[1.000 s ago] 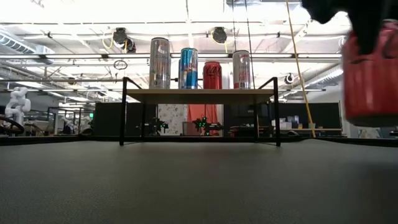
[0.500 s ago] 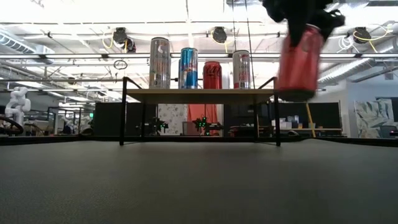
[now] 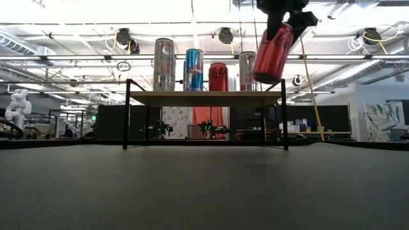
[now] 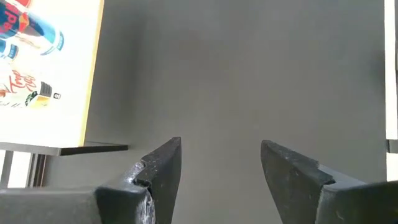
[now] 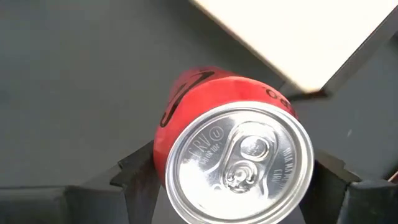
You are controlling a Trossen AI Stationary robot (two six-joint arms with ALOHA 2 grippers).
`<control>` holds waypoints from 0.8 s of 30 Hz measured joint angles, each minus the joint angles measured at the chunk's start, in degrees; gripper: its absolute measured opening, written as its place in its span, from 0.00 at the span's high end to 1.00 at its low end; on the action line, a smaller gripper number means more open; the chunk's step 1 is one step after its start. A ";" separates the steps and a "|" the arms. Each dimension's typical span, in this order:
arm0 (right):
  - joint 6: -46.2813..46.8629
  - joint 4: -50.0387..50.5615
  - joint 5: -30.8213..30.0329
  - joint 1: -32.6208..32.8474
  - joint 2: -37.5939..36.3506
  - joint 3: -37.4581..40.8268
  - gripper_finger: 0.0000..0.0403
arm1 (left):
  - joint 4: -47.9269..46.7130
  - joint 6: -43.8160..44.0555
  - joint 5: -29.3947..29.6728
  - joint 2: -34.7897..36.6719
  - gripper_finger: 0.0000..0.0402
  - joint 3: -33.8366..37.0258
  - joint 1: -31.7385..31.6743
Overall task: Place canned beverage on shelf
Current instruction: Put the red-black soda can on the shelf
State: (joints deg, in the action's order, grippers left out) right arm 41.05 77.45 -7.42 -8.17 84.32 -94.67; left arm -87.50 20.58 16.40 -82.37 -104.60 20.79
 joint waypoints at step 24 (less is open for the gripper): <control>-20.86 -6.87 -2.88 -14.82 3.55 -4.37 0.34 | 0.00 -0.11 -1.60 0.00 0.46 -0.02 -3.99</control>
State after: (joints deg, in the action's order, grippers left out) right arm 20.19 70.58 -10.30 -22.98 87.87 -99.04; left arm -87.50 20.47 14.81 -82.37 -104.62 16.80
